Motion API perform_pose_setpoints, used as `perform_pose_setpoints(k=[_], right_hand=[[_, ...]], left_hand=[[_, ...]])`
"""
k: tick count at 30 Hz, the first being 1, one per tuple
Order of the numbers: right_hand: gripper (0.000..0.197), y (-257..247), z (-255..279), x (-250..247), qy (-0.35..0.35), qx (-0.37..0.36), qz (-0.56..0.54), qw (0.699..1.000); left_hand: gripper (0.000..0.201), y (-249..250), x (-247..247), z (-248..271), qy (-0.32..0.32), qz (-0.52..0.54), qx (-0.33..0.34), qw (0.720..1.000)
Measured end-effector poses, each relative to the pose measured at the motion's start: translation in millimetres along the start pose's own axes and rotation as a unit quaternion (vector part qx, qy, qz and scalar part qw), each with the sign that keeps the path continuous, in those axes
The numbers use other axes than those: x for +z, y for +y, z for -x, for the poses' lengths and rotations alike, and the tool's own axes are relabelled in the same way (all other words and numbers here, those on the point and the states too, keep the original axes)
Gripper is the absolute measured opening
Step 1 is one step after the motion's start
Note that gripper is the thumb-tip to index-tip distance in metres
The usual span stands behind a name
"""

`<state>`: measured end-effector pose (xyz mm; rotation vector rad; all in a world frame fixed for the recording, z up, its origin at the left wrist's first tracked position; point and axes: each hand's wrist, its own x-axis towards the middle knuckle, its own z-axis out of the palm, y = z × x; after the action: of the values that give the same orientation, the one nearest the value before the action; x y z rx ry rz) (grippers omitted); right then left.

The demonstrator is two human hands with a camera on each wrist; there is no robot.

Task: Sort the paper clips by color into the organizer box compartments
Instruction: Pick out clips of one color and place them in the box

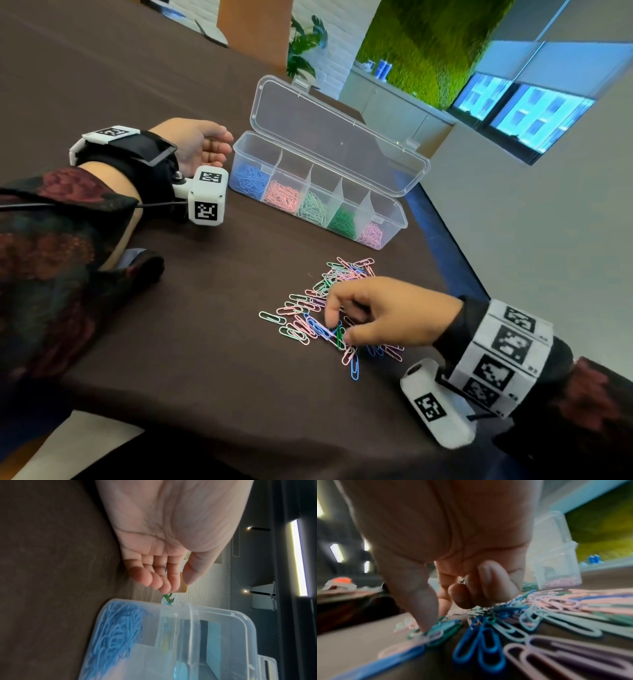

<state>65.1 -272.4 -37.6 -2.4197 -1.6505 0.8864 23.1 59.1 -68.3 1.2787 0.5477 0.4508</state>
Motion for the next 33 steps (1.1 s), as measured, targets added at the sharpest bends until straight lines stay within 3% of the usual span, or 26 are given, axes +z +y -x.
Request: perform_pose_setpoints(k=[5, 9, 12, 14, 19, 21, 24, 26, 28, 30, 31, 33], right_hand=[[0.021, -0.5, -4.2, -8.8, -0.004, 0.026, 0.064, 0.998], [0.02, 18.2, 5.1, -24.9, 0.094, 0.061, -0.088, 0.99], [0.023, 29.2, 9.2, -27.2, 0.154, 0.083, -0.251, 0.952], [0.02, 34.2, 9.6, -25.2, 0.161, 0.081, -0.308, 0.934], [0.024, 35.2, 8.3, -20.8, 0.139, 0.063, -0.357, 0.922], [0.026, 35.5, 5.8, -20.0, 0.146, 0.062, -0.427, 0.89], [0.014, 34.6, 2.2, -20.2, 0.113, 0.027, -0.585, 0.803], [0.024, 37.5, 0.6, -20.4, 0.074, -0.008, -0.668, 0.74], [0.027, 39.5, -0.3, -19.4, 0.061, -0.03, -0.707, 0.704], [0.023, 39.0, 0.1, -16.6, 0.055, -0.034, -0.71, 0.701], [0.021, 36.1, 0.5, -15.0, 0.054, -0.029, -0.696, 0.715], [0.021, 28.3, 1.9, -11.5, 0.064, 0.002, -0.613, 0.788]], left_hand=[[0.021, -0.6, 1.3, -0.1, -0.003, 0.0, -0.001, 1.0], [0.021, -0.6, 1.8, -0.1, -0.004, -0.001, 0.003, 1.0], [0.021, -0.5, 1.5, 0.0, -0.001, -0.001, 0.006, 1.0], [0.021, -1.0, 1.5, -0.6, 0.0, 0.0, 0.005, 1.0], [0.02, -1.7, 0.6, -1.6, 0.001, 0.004, 0.005, 1.0], [0.02, -1.8, 0.3, -1.8, 0.0, 0.006, 0.004, 1.0], [0.021, -1.1, 0.5, -2.1, -0.005, 0.001, 0.005, 1.0], [0.021, -0.7, 0.7, -1.8, -0.007, -0.005, 0.007, 1.0], [0.02, -0.5, 0.3, -1.4, -0.007, -0.006, 0.007, 1.0], [0.02, -0.6, -0.1, -1.0, -0.008, -0.007, 0.006, 1.0], [0.021, -0.6, -0.2, -0.9, -0.009, -0.006, 0.006, 1.0], [0.021, -0.6, -0.1, -0.6, -0.008, -0.004, 0.006, 1.0]])
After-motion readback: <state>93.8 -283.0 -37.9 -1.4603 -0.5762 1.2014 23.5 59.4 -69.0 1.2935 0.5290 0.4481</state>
